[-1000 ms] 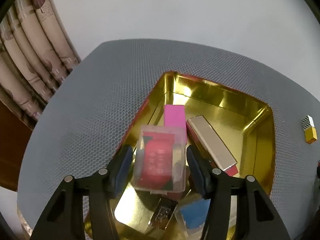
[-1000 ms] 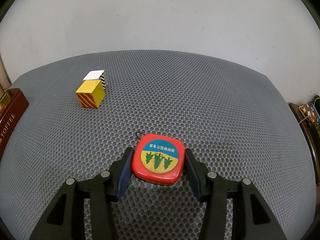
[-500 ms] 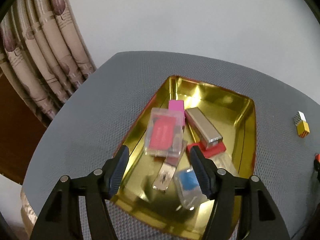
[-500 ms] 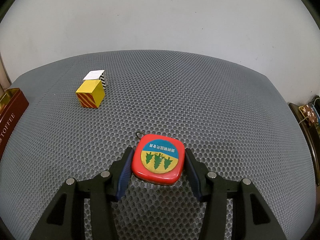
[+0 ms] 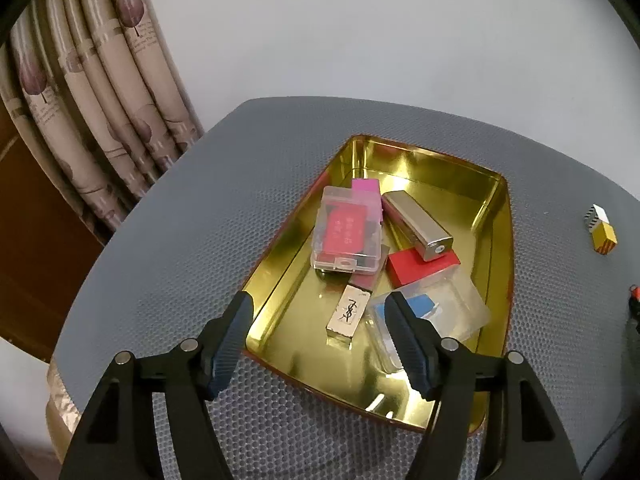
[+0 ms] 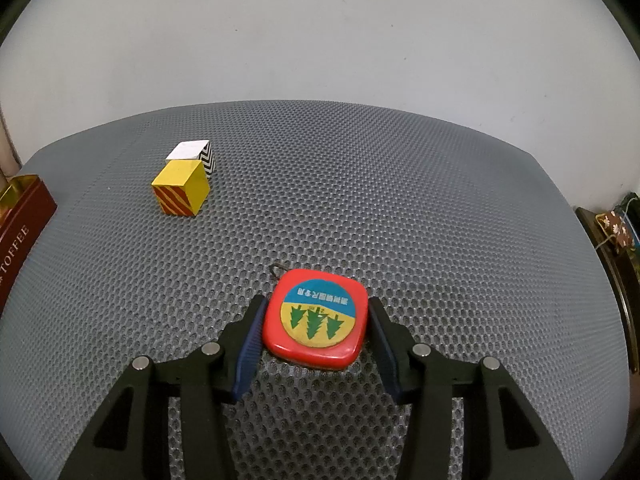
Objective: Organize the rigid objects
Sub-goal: 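Carry the red tape measure into the gold tin and open the right gripper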
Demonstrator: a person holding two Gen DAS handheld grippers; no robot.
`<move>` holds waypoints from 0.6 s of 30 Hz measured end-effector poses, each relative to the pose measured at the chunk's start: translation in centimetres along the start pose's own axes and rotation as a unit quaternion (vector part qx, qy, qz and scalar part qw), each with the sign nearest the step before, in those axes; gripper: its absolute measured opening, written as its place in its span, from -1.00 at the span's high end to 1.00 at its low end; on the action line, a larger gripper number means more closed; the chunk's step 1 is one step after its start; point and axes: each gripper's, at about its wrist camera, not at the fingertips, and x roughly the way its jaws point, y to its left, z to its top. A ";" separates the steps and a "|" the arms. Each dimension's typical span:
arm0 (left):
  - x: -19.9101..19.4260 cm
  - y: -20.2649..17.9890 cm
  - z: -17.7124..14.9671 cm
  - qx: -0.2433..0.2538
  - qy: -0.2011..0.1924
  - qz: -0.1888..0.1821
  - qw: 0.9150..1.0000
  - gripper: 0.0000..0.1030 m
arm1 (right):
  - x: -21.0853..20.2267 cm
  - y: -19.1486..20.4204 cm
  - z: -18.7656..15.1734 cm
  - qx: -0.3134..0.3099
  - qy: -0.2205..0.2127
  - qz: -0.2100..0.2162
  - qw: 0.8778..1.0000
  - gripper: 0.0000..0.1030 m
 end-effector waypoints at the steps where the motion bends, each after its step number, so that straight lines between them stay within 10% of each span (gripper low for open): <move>1: -0.1 0.1 0.1 -0.001 -0.001 0.001 1.000 -0.28 | 0.0 0.0 0.0 -0.002 0.000 -0.005 1.000 0.03; 18: -0.4 1.2 0.6 -0.009 -0.001 -0.006 1.000 -0.41 | -3.7 3.0 0.7 -0.014 -0.007 0.016 1.000 0.04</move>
